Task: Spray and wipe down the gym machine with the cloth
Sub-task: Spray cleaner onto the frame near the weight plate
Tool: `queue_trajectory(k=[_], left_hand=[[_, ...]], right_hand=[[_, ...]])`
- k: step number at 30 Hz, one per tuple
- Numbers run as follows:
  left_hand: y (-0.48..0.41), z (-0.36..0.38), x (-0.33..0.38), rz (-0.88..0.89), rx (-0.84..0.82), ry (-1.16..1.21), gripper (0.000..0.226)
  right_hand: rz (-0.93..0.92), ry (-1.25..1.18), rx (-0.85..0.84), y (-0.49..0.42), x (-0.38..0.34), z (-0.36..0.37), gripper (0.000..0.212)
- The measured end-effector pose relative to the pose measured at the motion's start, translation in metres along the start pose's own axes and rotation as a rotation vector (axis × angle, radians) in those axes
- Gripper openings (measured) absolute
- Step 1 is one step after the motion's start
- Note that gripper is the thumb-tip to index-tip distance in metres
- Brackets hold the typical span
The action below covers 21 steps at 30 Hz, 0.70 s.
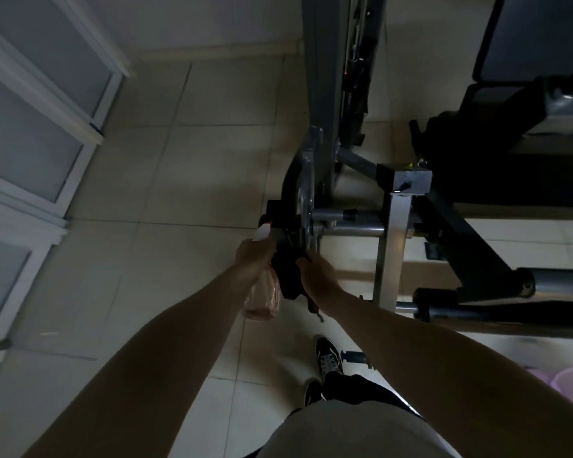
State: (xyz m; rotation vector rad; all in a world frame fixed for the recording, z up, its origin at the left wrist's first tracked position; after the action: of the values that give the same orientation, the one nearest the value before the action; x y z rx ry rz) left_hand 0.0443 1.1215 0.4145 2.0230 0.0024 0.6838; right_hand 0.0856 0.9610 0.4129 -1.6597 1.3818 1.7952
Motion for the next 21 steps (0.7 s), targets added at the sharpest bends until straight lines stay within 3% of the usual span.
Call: queue_trajectory(k=[2, 5, 10, 13, 16, 17, 21], left_hand=[[-0.002, -0.007, -0.001, 0.003, -0.026, -0.004, 0.048], [0.001, -0.019, -0.008, 0.020, -0.043, 0.000, 0.016], [-0.018, -0.047, 0.001, 0.084, -0.022, -0.049, 0.017], [-0.037, -0.055, 0.021, 0.178, -0.031, -0.145, 0.030], [-0.062, -0.064, 0.056, 0.249, -0.041, -0.179, 0.012], [-0.073, -0.065, 0.072, 0.267, -0.048, -0.216, 0.012], [-0.118, -0.047, 0.131, 0.369, -0.125, -0.624, 0.054]], right_hand=[[-0.036, 0.025, -0.052, -0.006, -0.006, 0.012, 0.029], [-0.100, 0.029, -0.081, -0.006, -0.015, 0.029, 0.024], [-0.094, 0.011, -0.107, -0.025, -0.027, 0.055, 0.022], [-0.173, 0.040, -0.039, -0.043, -0.043, 0.061, 0.027], [-0.297, 0.056, 0.120, -0.072, -0.070, 0.066, 0.016], [-0.331, 0.061, 0.180, -0.083, -0.078, 0.067, 0.015], [-0.330, 0.152, 0.399, -0.131, -0.095, 0.066, 0.015]])
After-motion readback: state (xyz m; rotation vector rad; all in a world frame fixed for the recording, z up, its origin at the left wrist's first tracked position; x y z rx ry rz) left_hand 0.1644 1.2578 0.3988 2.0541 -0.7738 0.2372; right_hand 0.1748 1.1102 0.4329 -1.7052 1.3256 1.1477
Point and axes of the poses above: each hand's wrist, its own y-axis away from the middle knuckle, its own z-axis out of the palm, x = y × z, the point moved 7 cm from there along -y, towards the middle knuckle, and after that the axes turned 13 degrees about -z, right-handed, at the moved point
